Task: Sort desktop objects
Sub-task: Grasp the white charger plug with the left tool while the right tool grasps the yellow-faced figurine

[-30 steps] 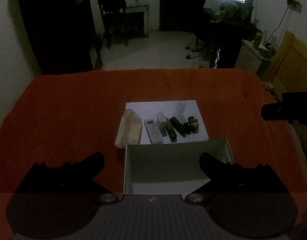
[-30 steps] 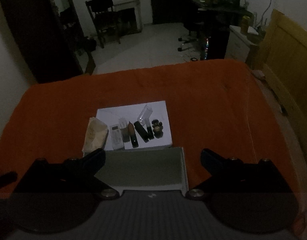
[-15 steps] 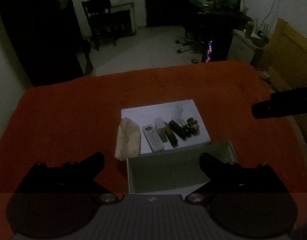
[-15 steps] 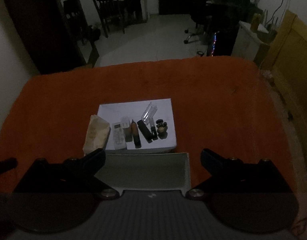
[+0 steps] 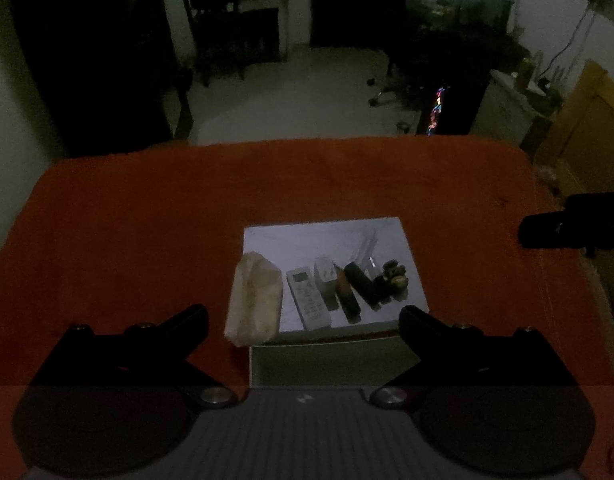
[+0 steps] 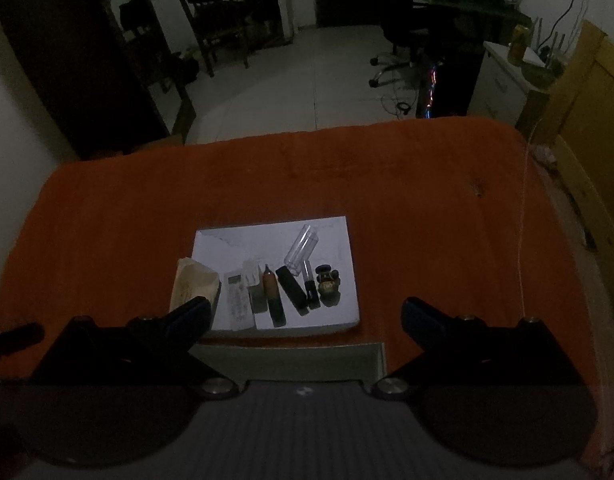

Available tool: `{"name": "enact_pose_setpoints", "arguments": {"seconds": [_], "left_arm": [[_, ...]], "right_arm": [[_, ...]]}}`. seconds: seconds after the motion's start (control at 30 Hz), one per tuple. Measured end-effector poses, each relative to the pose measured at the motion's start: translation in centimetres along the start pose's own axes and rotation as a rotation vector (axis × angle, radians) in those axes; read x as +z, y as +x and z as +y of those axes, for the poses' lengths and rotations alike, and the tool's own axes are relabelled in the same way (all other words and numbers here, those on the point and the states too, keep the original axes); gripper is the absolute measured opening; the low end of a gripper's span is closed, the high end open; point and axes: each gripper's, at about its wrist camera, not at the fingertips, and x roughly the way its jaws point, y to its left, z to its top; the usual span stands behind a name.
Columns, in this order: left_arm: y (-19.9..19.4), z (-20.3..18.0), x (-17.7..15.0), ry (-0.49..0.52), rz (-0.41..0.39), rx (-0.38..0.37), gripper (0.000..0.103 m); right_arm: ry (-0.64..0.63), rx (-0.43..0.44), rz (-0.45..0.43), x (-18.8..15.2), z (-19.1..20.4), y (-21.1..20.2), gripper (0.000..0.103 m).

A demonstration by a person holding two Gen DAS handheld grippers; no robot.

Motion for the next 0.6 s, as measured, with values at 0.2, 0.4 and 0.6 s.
{"name": "enact_pose_setpoints", "arguments": {"seconds": [0.2,0.4,0.6], "left_arm": [[2.2,-0.9,0.9,0.018,0.026,0.013,0.103],[4.9,-1.3,2.1,0.021,0.085,0.013,0.103],[8.4,-1.0,3.3,-0.005,0.108,-0.006,0.103]], "right_arm": [[0.000,-0.003,0.013,1.5,0.1,2.2,0.103],[0.004,0.014,0.037,2.5,0.0,5.5,0.103],[0.006,0.021,0.068,3.5,-0.6,9.2,0.103]]}}
